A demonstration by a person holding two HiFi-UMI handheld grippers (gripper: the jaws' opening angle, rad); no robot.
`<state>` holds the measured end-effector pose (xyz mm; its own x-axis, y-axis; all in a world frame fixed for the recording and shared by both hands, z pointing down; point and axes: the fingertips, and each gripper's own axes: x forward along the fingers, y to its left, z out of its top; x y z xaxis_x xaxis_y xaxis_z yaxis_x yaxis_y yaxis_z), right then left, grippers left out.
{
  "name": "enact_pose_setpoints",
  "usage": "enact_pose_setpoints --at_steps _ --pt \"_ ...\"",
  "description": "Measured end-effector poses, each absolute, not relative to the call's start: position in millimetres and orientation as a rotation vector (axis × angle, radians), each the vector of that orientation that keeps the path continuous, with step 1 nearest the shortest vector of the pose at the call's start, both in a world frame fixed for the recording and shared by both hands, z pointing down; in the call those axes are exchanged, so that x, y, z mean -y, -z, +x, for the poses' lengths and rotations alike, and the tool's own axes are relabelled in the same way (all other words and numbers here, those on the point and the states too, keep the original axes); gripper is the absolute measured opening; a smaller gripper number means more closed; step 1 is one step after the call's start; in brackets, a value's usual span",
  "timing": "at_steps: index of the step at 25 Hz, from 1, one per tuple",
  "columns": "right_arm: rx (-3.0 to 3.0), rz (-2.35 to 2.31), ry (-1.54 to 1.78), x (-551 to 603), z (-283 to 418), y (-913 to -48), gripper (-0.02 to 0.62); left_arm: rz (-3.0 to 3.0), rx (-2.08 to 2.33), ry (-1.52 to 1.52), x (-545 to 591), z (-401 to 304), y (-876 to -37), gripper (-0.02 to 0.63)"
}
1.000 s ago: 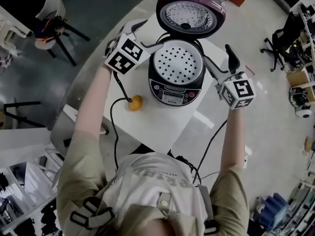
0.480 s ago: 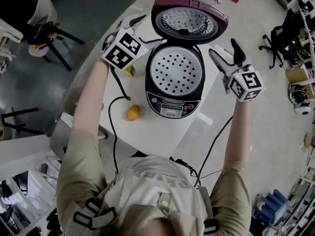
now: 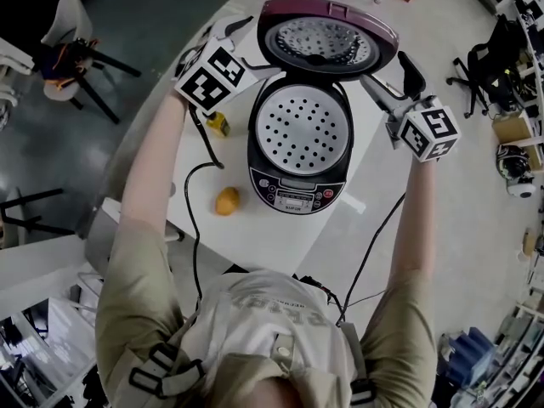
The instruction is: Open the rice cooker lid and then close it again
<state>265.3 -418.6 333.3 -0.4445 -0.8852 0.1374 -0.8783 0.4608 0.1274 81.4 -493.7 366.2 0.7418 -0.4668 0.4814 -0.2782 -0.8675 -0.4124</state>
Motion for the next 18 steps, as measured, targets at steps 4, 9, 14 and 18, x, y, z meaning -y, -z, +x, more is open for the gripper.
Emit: enact_pose_setpoints --at_steps 4,9,14,18 --pt "2.505 1.464 0.079 431 260 -332 0.436 -2.618 -0.569 0.857 501 83 -366 0.488" --pt "2.495 1.384 0.093 440 254 -330 0.44 -2.593 -0.541 0.892 506 87 -367 0.489" --pt "2.491 1.337 0.093 445 249 -333 0.44 -2.548 -0.5 0.924 508 99 -370 0.492" --pt "2.502 1.324 0.089 447 246 -331 0.44 -2.545 -0.494 0.93 508 104 -369 0.495"
